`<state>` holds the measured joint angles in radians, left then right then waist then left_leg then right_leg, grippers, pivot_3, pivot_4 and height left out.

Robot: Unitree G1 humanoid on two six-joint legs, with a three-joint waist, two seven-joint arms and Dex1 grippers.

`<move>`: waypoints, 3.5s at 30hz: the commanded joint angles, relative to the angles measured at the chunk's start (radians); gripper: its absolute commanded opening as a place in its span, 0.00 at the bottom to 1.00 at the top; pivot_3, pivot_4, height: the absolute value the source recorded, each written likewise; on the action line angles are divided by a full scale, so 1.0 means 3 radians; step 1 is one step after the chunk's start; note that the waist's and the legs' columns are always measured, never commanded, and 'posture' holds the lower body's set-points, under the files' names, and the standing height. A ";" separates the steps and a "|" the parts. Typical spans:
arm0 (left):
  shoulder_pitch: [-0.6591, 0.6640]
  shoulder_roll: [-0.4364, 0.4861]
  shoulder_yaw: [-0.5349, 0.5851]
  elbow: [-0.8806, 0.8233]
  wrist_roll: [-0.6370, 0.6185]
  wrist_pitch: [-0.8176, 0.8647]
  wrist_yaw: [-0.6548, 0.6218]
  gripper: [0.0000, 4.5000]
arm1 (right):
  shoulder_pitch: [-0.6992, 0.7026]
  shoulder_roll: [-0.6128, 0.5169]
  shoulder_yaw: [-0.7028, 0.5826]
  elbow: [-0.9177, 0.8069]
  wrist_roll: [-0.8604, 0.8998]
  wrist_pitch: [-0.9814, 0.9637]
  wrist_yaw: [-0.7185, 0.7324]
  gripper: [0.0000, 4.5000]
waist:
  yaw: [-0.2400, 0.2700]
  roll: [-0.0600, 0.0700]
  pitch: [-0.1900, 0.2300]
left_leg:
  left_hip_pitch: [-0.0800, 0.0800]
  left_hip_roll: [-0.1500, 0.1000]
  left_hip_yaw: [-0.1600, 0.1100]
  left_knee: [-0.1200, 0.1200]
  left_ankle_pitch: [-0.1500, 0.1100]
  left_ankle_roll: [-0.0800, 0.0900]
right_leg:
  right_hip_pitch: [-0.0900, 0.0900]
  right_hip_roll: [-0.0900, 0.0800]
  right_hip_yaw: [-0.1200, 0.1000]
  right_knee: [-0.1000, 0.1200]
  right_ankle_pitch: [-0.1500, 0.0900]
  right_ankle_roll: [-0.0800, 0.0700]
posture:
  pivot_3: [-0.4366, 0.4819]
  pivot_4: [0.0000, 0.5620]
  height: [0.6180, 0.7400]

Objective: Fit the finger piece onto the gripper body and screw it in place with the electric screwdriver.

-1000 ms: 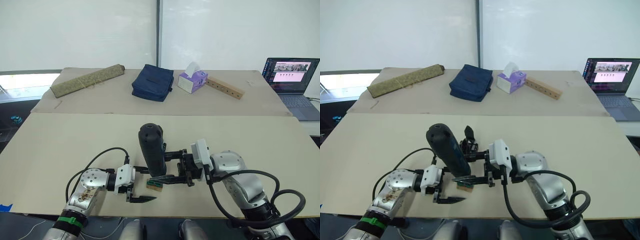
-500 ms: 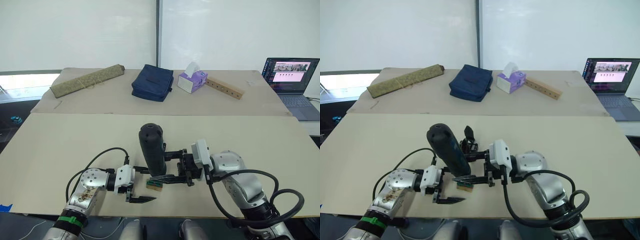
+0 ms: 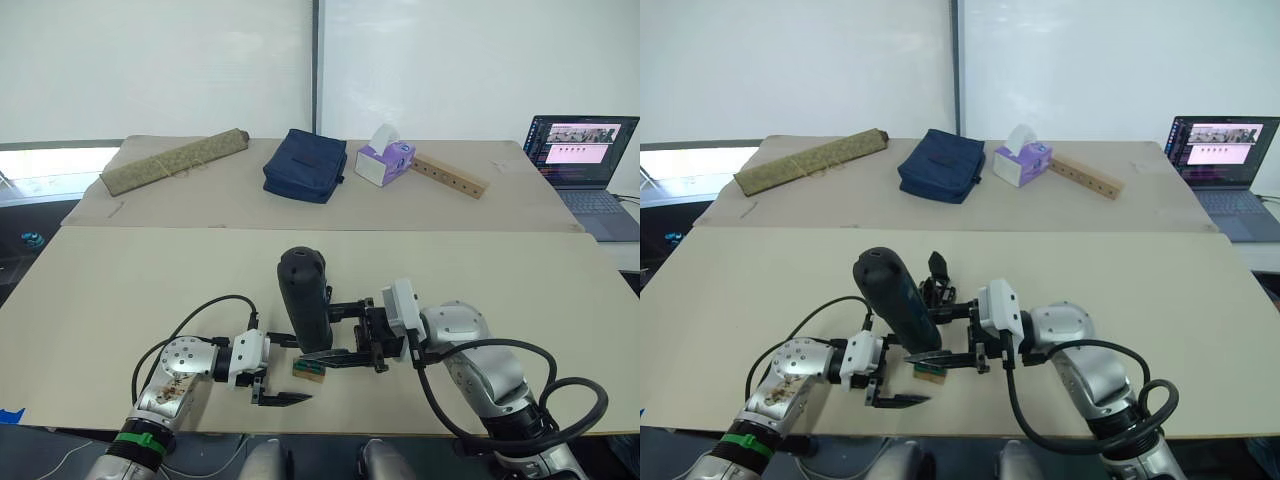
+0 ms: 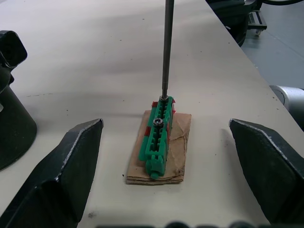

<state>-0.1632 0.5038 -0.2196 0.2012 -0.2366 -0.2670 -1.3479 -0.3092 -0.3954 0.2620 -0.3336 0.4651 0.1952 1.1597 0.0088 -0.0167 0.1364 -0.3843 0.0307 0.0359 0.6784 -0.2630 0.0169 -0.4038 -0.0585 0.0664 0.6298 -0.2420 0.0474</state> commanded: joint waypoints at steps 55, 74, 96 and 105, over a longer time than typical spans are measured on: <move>-0.0001 0.0621 0.1250 -0.0659 -0.1265 0.1325 0.0171 1.00 | -0.1133 -0.0357 -0.0995 0.0139 0.1175 0.0942 -0.0515 0.43 | -0.0075 -0.0027 0.0026 | -0.0051 0.0005 -0.0004 0.0002 0.0000 0.0000 | -0.0061 0.0007 -0.0003 0.0009 0.0007 -0.0008 | 0.48 0.27 1.00; -0.0667 0.0256 0.1074 0.0129 -0.1027 0.1001 -0.0216 1.00 | -0.1444 0.0016 -0.0929 0.0626 0.0795 0.0763 -0.0522 0.43 | -0.0076 -0.0027 0.0026 | -0.0061 0.0004 -0.0001 0.0005 0.0001 0.0000 | -0.0067 0.0008 -0.0003 0.0010 0.0012 -0.0006 | 0.48 0.27 1.00; -0.0771 0.0060 0.0963 0.0279 -0.0858 0.0886 -0.0123 1.00 | -0.1692 0.0455 -0.0733 0.0805 0.0527 0.0697 -0.0525 0.43 | -0.0078 -0.0027 0.0026 | -0.0061 0.0003 -0.0004 0.0006 0.0001 0.0000 | -0.0068 0.0008 -0.0004 0.0016 0.0012 -0.0006 | 0.48 0.27 1.00; -0.0745 0.0034 0.0924 0.0287 -0.0733 0.0781 -0.0096 1.00 | -0.1702 0.0512 -0.0645 0.0850 0.0412 0.0655 -0.0508 0.43 | -0.0079 -0.0027 0.0026 | -0.0060 0.0002 -0.0004 0.0007 0.0001 0.0000 | -0.0071 0.0008 -0.0004 0.0036 0.0012 -0.0006 | 0.48 0.27 1.00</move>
<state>-0.3851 0.5133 0.0585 0.2949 -0.4685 -0.0102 -1.3817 -0.7790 -0.2496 0.0754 -0.0507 0.5842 0.4349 1.0020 -0.0148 -0.0247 0.1443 -0.4021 0.0315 0.0348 0.6805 -0.2627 0.0168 -0.4250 -0.0561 0.0653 0.6404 -0.2385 0.0457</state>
